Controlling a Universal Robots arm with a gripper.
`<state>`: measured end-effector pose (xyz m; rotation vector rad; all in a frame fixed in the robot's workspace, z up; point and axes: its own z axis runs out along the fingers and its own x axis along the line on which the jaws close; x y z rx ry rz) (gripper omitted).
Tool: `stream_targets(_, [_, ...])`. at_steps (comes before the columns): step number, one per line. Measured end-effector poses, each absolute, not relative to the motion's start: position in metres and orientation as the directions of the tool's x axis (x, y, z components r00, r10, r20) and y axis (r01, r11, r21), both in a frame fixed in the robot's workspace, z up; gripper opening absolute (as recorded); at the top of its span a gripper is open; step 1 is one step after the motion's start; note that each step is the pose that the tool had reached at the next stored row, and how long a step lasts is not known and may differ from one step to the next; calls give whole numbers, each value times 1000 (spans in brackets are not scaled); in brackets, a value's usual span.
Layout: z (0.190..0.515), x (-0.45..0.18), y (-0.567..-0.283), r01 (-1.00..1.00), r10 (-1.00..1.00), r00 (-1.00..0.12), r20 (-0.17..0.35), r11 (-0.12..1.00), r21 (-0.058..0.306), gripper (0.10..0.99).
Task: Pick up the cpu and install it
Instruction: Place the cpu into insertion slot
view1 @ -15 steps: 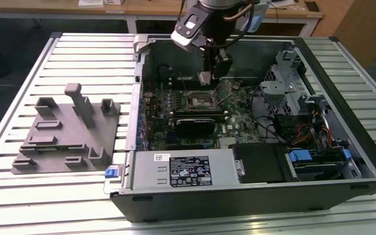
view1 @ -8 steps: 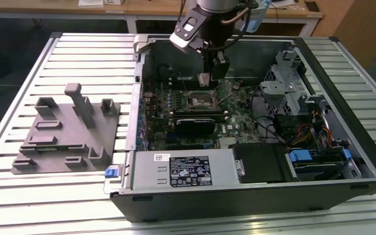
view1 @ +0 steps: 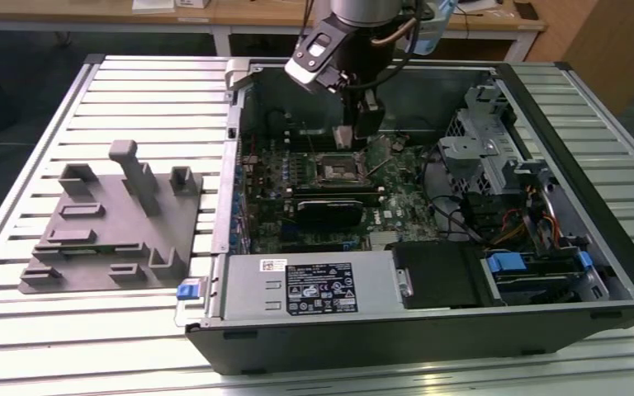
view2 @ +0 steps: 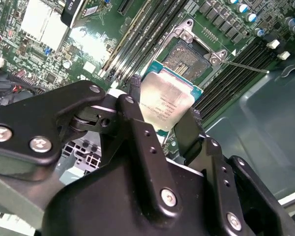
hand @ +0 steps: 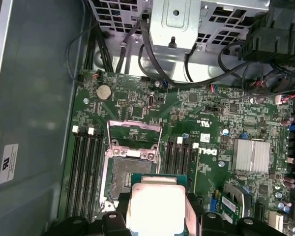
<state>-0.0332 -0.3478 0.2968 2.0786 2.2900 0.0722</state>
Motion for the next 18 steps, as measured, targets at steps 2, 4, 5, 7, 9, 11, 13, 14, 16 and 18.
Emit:
stream_targets(2, [296,-33,-348,993,995,-96,-4,96,67,525])
stream_targets(4, [294,-33,-348,993,995,-96,-4,96,67,525])
stream_targets(5, [293,-33,-348,993,995,-96,-4,97,67,525])
stream_targets(7, [291,-33,-347,993,995,-96,-6,97,67,525])
stream_targets(9, [290,-33,-347,993,995,-96,-6,97,67,525])
stream_targets(11, [289,-33,-347,993,995,-96,-6,97,67,525])
stream_targets(13, [287,-33,-347,993,995,-95,-6,95,67,525])
stream_targets(14, [287,-33,-347,993,996,-94,-6,94,67,525])
stream_targets(16, [286,-33,-347,993,996,-93,-6,93,67,525])
stream_targets(18, [286,-33,-347,994,996,-88,-6,89,67,525])
